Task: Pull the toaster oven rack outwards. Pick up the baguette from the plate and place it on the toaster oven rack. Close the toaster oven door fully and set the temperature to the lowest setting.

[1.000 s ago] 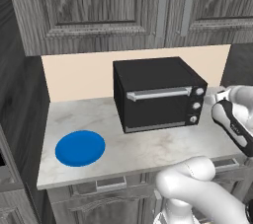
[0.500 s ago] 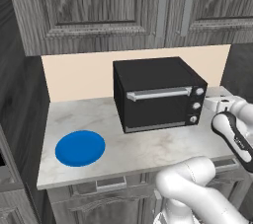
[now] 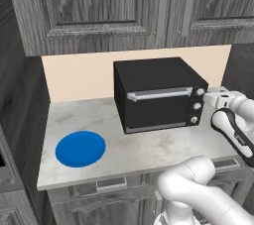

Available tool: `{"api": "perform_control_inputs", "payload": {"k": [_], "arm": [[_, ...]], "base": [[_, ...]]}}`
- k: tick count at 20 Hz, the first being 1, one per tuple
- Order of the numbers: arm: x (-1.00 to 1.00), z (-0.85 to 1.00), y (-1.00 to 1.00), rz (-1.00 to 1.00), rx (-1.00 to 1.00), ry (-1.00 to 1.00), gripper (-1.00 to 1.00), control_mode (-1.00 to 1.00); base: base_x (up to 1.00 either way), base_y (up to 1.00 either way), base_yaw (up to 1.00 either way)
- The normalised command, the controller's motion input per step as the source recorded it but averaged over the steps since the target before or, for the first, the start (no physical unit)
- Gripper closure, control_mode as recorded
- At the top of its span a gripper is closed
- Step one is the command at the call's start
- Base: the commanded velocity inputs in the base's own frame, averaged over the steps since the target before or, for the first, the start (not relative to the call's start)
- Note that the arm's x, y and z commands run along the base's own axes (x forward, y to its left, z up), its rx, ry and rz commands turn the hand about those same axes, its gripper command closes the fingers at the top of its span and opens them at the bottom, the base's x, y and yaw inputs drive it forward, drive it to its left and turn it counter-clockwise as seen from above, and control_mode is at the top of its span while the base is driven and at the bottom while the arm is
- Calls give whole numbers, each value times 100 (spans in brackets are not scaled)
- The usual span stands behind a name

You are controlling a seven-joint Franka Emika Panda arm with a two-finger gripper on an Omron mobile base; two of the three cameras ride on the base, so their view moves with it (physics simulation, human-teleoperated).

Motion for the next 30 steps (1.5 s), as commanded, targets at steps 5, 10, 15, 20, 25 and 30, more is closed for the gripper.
{"api": "perform_control_inputs", "payload": {"k": [5, 10, 15, 20, 25, 30], "arm": [[0, -2, 4, 0, 0, 1, -100, -100], [3, -13, 13, 0, 0, 1, -100, -100], [14, 0, 1, 0, 0, 0, -100, -100], [6, 0, 0, 0, 0, 0, -100, -100], [0, -4, 0, 0, 0, 0, -100, -100], [0, -13, 0, 0, 0, 0, -100, -100]], "base": [[0, 0, 0], [0, 0, 0], [0, 0, 0], [0, 0, 0], [0, 0, 0], [0, 0, 0]]}}
